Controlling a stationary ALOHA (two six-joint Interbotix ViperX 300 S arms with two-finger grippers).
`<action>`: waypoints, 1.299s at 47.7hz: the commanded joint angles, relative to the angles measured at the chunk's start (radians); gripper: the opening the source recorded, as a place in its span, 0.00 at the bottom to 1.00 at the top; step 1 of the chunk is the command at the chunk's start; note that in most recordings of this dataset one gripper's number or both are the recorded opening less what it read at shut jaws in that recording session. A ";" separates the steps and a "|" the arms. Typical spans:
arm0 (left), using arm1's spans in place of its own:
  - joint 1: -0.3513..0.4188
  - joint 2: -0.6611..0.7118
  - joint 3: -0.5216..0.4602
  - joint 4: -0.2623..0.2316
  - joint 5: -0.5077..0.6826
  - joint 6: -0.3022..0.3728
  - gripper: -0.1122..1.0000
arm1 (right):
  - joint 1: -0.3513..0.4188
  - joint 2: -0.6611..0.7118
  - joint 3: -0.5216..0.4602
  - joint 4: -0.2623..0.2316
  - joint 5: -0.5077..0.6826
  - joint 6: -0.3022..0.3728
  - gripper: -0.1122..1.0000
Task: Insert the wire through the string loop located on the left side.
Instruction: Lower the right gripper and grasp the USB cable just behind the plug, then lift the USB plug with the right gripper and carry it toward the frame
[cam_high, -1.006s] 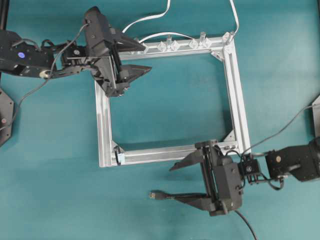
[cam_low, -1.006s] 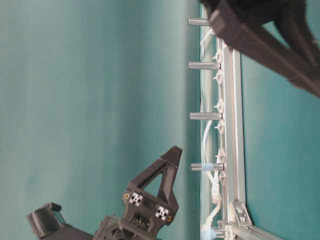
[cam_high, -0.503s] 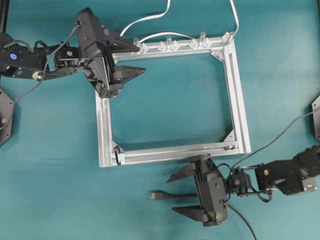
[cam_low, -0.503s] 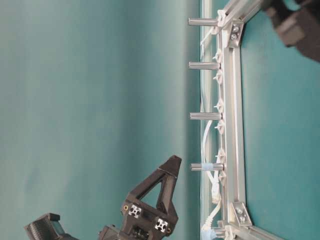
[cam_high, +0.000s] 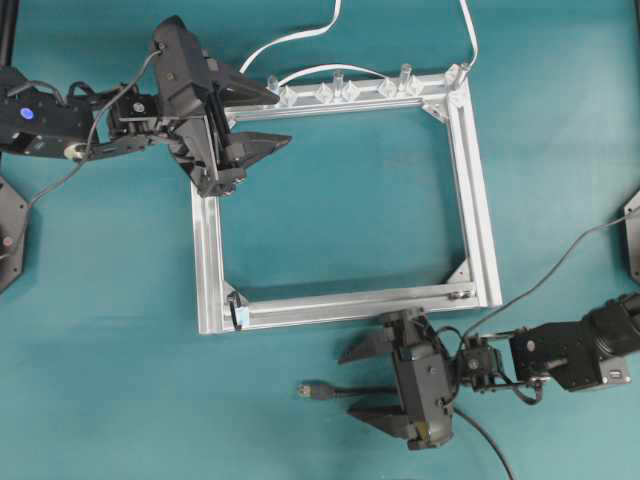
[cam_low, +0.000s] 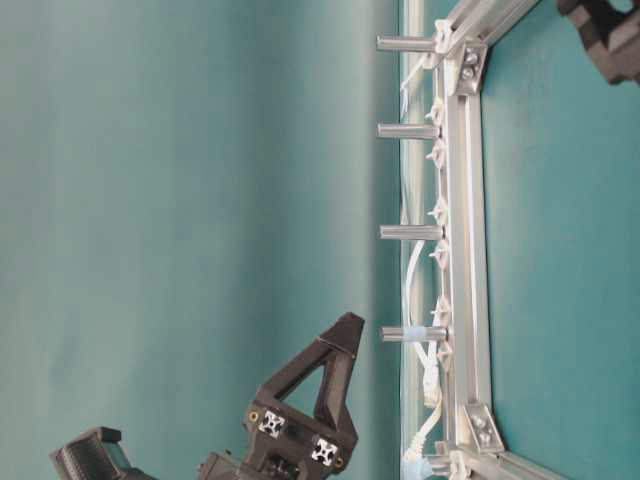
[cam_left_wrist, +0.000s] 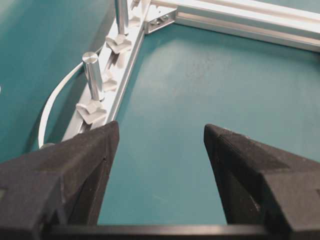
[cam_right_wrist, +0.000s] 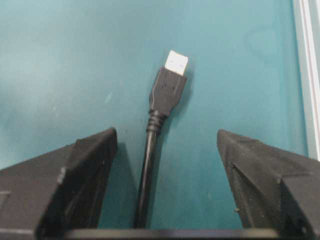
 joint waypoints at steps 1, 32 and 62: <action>-0.003 -0.021 -0.009 0.002 -0.005 0.005 0.73 | 0.005 -0.012 -0.005 0.003 0.015 -0.002 0.84; -0.003 -0.020 -0.005 0.003 -0.005 0.005 0.73 | 0.005 0.025 -0.046 0.008 0.086 -0.009 0.80; -0.003 -0.021 -0.003 0.003 -0.002 0.005 0.73 | 0.015 0.023 -0.051 0.012 0.175 -0.020 0.19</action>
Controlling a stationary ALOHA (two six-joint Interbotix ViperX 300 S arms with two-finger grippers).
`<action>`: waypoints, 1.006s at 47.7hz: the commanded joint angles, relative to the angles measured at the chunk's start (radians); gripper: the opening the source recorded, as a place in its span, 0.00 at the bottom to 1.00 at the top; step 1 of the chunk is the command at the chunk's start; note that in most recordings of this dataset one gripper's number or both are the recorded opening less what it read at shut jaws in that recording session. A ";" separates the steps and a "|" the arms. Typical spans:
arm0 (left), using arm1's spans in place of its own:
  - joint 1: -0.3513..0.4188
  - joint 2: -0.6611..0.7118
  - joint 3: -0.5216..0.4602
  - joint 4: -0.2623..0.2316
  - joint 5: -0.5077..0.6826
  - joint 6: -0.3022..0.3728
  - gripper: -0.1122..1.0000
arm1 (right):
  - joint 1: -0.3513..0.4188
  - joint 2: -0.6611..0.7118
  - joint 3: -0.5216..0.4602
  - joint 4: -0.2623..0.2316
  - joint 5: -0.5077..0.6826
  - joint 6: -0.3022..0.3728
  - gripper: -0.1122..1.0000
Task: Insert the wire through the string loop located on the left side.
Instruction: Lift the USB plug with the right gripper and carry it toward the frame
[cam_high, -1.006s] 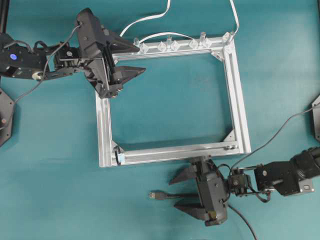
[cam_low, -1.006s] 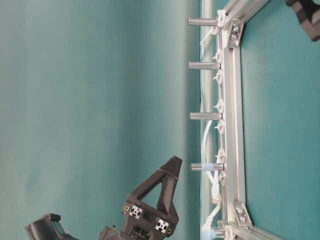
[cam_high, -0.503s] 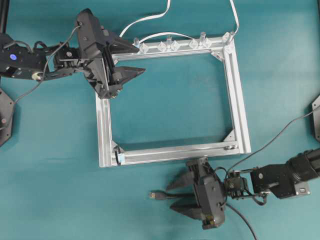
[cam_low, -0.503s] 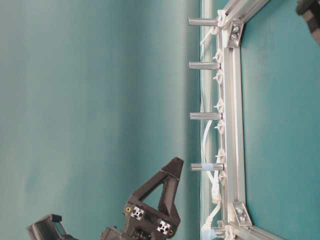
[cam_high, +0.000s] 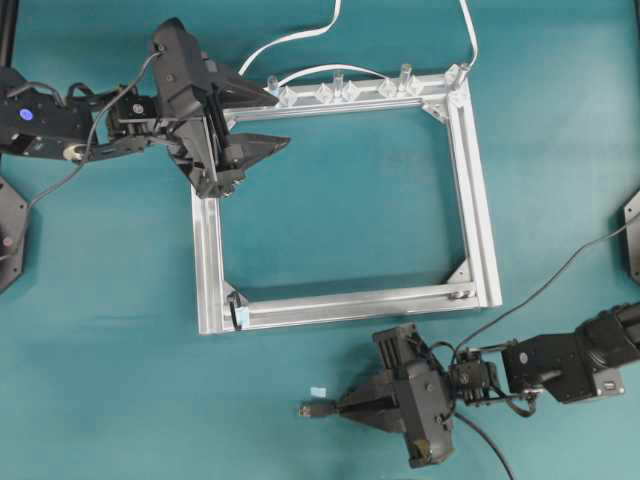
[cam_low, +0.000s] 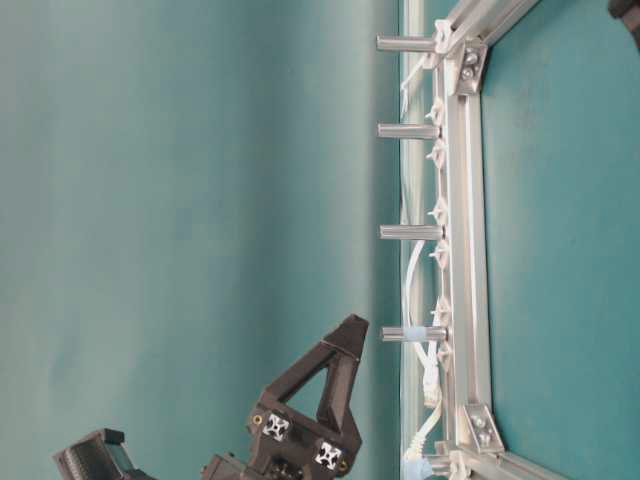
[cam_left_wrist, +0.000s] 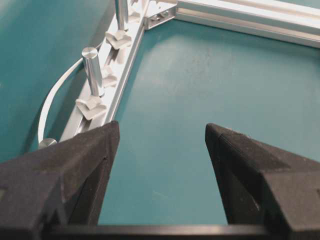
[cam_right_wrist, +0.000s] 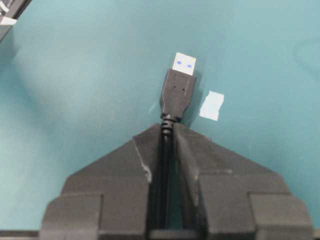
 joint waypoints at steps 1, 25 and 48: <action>-0.005 -0.021 -0.009 0.002 -0.002 0.003 0.73 | -0.002 -0.003 -0.002 0.005 0.020 -0.002 0.19; -0.032 -0.023 -0.015 0.003 0.000 0.005 0.73 | -0.021 -0.066 0.000 0.005 0.020 -0.005 0.19; -0.057 -0.080 0.003 0.003 0.034 0.005 0.73 | -0.066 -0.192 0.015 -0.005 0.091 -0.034 0.19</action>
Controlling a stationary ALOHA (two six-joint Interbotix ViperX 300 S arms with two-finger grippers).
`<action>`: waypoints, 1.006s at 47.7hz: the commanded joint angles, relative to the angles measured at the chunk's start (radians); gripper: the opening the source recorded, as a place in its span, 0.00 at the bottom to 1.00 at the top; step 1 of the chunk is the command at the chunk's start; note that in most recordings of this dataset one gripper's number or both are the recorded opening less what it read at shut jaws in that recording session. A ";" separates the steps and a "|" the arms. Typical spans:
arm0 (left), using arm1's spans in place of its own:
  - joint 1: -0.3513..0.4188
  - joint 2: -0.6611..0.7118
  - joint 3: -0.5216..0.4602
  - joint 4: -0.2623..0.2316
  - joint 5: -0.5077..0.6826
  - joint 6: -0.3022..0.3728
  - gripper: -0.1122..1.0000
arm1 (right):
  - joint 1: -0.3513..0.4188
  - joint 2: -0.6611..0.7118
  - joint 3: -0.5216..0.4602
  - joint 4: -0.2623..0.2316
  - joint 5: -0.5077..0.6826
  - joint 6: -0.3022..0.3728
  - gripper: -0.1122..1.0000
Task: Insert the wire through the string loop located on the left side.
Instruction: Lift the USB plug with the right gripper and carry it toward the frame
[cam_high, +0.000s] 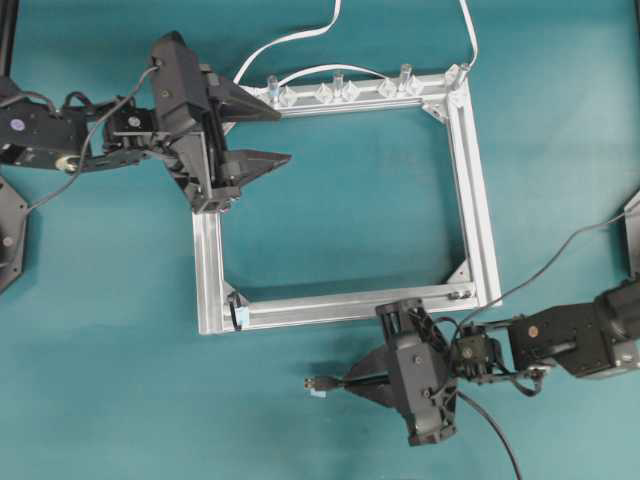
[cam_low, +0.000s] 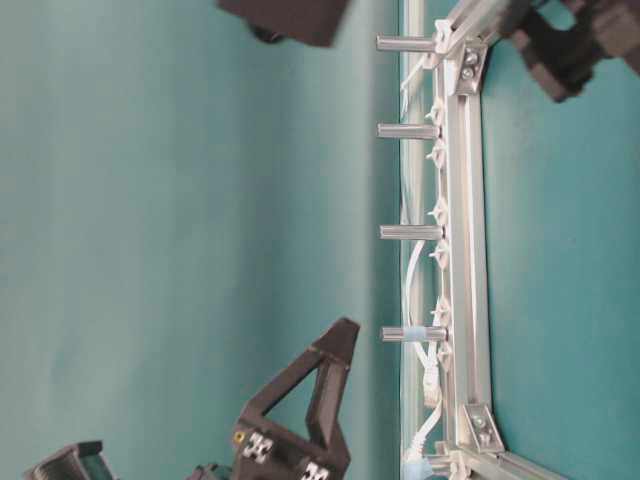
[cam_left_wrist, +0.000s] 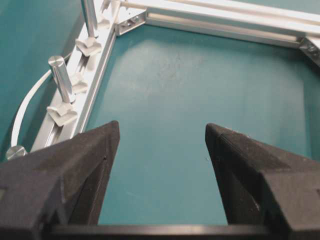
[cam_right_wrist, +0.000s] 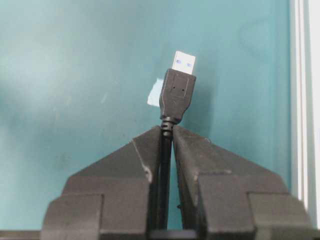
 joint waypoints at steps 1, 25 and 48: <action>-0.003 -0.038 0.000 0.002 0.011 0.005 0.73 | -0.003 -0.061 -0.009 -0.003 0.017 -0.012 0.19; -0.012 -0.084 0.029 0.003 0.040 0.005 0.73 | -0.032 -0.146 -0.011 -0.005 0.094 -0.035 0.19; -0.025 -0.098 0.040 0.002 0.057 0.005 0.73 | -0.066 -0.149 -0.012 -0.014 0.124 -0.049 0.19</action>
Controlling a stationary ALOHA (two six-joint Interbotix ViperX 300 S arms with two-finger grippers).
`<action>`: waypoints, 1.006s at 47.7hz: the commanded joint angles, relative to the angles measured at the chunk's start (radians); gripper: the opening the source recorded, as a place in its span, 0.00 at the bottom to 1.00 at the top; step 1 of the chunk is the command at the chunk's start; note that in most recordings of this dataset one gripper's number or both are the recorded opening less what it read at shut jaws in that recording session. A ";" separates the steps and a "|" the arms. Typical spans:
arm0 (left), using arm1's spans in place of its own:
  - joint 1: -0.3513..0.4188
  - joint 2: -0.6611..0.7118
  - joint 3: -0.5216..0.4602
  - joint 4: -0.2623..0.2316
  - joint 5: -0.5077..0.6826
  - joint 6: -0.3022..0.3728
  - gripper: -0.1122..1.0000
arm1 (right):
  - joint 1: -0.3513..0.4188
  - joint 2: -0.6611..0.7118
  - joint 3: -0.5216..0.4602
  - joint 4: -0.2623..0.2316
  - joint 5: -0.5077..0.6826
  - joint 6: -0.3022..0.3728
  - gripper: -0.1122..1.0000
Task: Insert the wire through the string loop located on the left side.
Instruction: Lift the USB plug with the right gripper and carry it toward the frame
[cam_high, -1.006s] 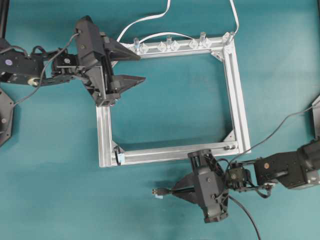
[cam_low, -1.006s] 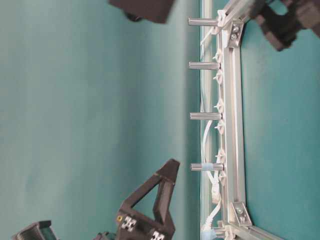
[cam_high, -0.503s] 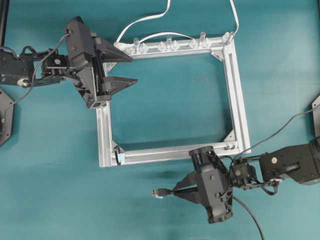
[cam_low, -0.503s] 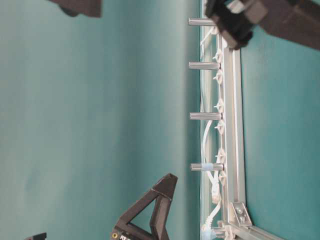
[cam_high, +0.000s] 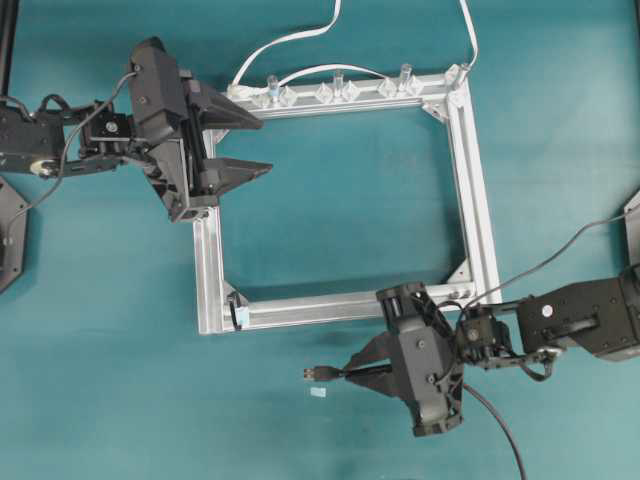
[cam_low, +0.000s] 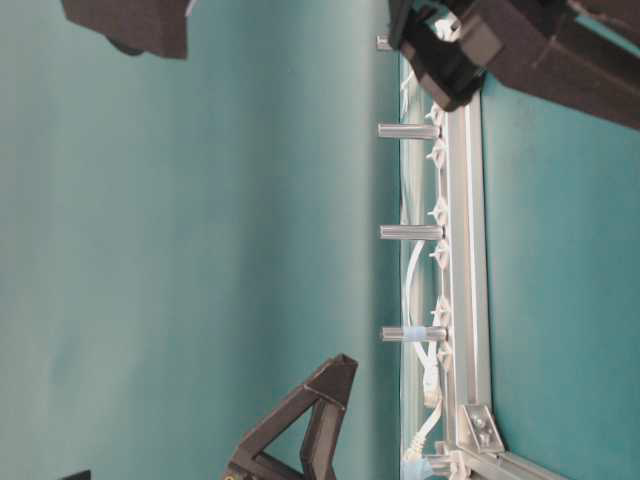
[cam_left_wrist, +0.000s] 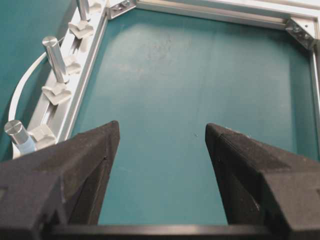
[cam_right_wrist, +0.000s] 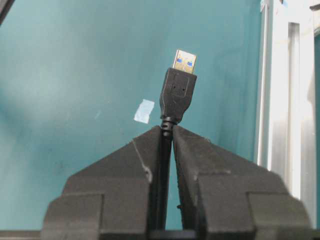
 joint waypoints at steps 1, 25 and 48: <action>-0.008 -0.025 -0.006 0.002 -0.005 0.006 0.73 | -0.017 -0.037 -0.014 -0.015 0.002 -0.002 0.19; -0.084 -0.094 0.063 0.003 0.000 0.002 0.73 | -0.143 -0.067 -0.011 -0.146 0.094 -0.003 0.19; -0.175 -0.187 0.133 0.003 0.103 0.000 0.73 | -0.184 -0.067 -0.011 -0.187 0.110 -0.003 0.19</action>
